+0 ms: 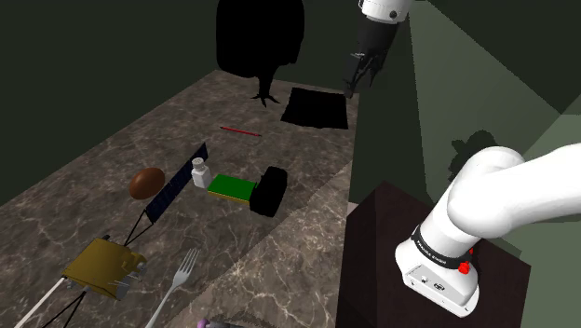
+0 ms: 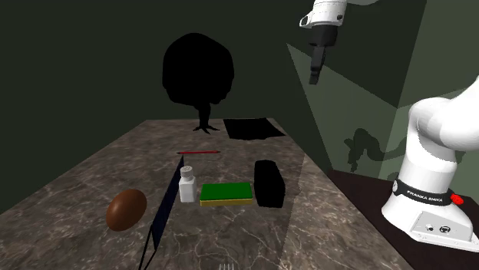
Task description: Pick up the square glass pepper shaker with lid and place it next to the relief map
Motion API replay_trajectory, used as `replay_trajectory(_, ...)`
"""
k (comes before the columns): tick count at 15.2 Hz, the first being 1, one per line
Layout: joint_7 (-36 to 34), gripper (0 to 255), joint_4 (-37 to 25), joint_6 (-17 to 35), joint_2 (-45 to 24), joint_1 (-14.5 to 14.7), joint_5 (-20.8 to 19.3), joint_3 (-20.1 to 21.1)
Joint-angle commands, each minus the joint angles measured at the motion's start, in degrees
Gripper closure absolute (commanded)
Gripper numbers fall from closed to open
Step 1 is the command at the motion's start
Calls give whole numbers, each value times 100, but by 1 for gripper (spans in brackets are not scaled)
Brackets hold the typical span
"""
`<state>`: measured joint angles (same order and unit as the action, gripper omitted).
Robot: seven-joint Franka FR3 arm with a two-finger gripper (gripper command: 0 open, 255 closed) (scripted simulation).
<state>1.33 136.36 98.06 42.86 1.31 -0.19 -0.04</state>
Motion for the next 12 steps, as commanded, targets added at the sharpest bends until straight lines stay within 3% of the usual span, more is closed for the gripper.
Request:
replay_trajectory(1, 0, 0, 0, 0, 0, 0, 0, 0)
replay_trajectory(12, -496, 0, 322, 1991, -1322, 463, 636, 603)
